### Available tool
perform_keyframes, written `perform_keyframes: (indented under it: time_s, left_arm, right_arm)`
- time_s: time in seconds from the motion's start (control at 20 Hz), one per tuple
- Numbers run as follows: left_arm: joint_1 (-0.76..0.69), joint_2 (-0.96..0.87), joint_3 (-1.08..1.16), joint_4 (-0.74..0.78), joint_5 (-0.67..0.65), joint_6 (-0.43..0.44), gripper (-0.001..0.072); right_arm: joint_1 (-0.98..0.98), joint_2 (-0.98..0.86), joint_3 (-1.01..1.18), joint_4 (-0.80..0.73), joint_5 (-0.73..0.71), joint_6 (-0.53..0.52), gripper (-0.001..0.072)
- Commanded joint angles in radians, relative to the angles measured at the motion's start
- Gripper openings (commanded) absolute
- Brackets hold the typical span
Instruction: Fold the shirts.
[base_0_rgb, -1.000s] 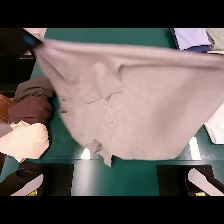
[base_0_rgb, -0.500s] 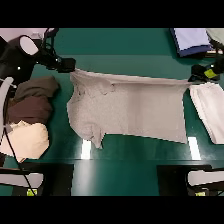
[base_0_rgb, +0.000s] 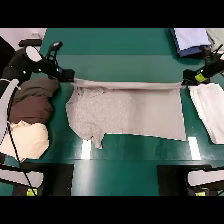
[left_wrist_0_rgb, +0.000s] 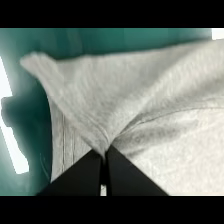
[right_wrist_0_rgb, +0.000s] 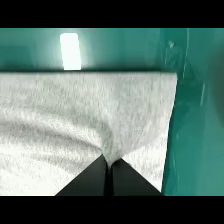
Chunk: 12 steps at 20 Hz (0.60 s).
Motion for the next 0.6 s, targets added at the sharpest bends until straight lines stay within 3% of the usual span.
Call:
perform_keyframes:
  time_s: [0.0,0.05,0.1,0.15,0.2,0.4,0.55]
  left_arm:
    - [0.002,-0.001,-0.109,-0.013,0.024,0.016,0.0022]
    - [0.002,-0.001,-0.136,-0.013,0.031,0.016,0.0023]
    - [0.002,-0.001,-0.153,-0.013,0.031,0.013,0.0062]
    - [0.002,-0.001,-0.161,-0.013,0.024,0.002,0.0313]
    - [0.003,0.0,-0.161,-0.011,0.012,-0.028,0.054]
    - [0.024,0.064,-0.17,0.019,-0.116,-0.066,0.0543]
    - [0.023,0.235,-0.333,0.032,-0.13,-0.073,0.0543]
  right_arm:
    - [0.0,0.045,-0.16,0.013,-0.062,-0.002,0.0013]
    - [0.0,0.052,-0.192,0.014,-0.075,-0.002,0.0016]
    - [0.0,0.053,-0.209,0.014,-0.076,-0.002,0.0092]
    - [0.0,0.053,-0.214,0.015,-0.072,-0.002,0.032]
    - [0.0,0.055,-0.208,0.015,-0.058,-0.002,0.042]
    - [0.0,0.166,-0.207,0.012,0.001,-0.003,0.0419]
    - [0.001,0.333,-0.311,0.014,0.023,-0.006,0.0416]
